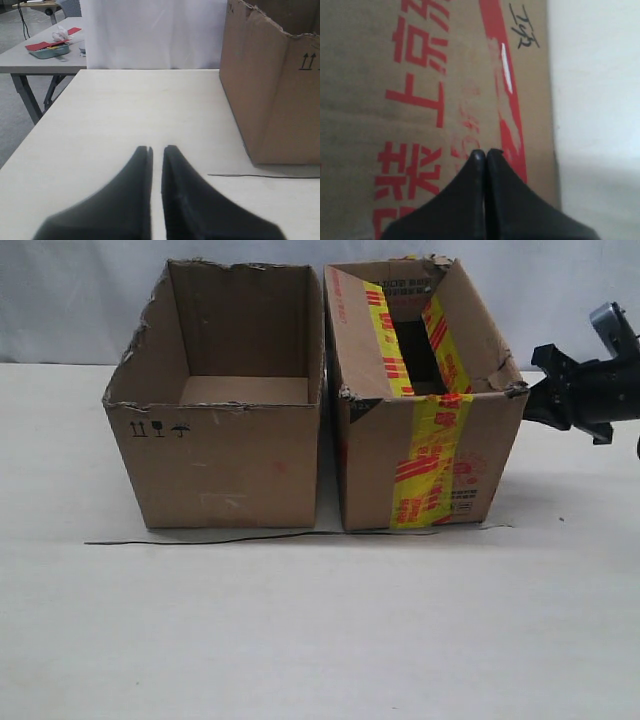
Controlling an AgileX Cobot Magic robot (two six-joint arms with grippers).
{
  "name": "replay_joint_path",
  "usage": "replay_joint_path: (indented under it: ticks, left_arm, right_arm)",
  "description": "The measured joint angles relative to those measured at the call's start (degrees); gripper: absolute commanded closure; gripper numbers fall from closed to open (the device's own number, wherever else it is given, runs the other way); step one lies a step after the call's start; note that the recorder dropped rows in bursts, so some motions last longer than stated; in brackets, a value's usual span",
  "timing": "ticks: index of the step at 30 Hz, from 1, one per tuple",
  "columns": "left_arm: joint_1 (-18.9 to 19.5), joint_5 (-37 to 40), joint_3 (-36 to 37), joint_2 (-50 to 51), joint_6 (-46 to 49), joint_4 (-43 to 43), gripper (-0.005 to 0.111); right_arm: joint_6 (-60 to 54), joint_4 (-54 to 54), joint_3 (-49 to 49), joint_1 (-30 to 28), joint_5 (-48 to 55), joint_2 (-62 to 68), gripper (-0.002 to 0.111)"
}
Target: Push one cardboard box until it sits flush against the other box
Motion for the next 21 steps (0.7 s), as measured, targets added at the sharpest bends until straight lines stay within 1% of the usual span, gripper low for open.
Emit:
replay_joint_path:
  ticks: [5, 21]
  left_arm:
    - [0.00, 0.00, 0.00, 0.00, 0.00, 0.00, 0.107]
    - [0.00, 0.00, 0.00, 0.00, -0.04, 0.00, 0.107]
  right_arm:
    - [-3.31, 5.53, 0.00, 0.00, 5.23, 2.66, 0.108]
    - [-4.25, 11.08, 0.00, 0.00, 9.32, 8.84, 0.108]
